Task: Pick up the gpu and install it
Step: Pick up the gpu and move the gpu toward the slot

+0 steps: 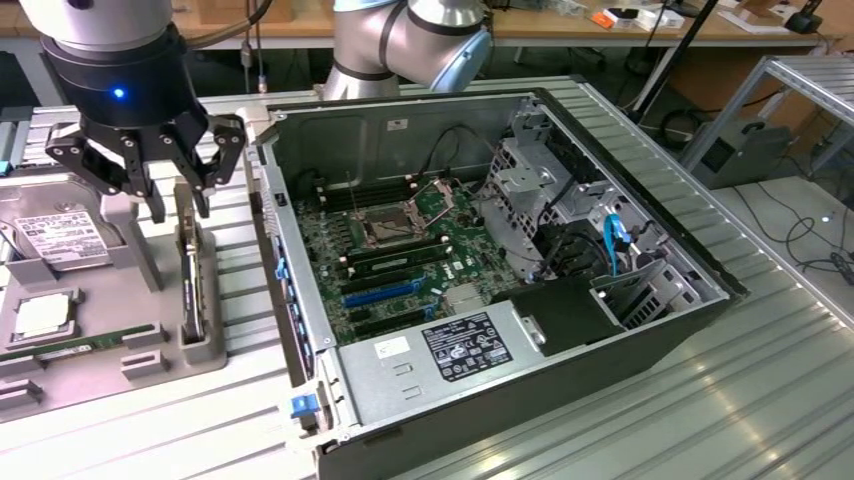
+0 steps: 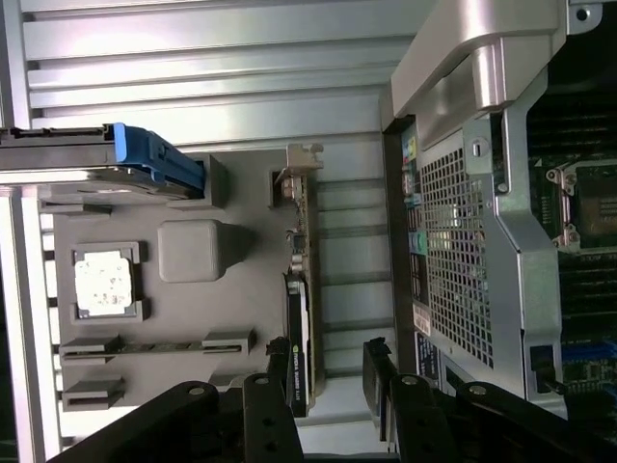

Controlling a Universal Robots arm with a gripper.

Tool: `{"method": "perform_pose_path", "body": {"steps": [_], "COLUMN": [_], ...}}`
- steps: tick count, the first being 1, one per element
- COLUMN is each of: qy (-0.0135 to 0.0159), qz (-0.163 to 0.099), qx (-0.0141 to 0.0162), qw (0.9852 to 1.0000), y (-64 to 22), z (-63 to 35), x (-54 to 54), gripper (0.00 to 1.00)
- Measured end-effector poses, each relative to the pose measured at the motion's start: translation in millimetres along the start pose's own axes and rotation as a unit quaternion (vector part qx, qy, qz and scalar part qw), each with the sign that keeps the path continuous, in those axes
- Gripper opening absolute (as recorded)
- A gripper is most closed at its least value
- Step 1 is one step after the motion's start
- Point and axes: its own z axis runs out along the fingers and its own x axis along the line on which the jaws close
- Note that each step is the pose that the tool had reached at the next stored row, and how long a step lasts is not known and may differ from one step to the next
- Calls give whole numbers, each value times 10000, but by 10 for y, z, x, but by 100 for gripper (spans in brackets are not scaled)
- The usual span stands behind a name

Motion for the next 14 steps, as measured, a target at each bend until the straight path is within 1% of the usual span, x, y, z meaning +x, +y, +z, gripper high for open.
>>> {"method": "perform_pose_path", "body": {"steps": [14], "qy": [-1], "qz": [0], "qx": [-1], "qw": [10000], "y": [-5], "z": [106], "x": [5], "gripper": [44]}}
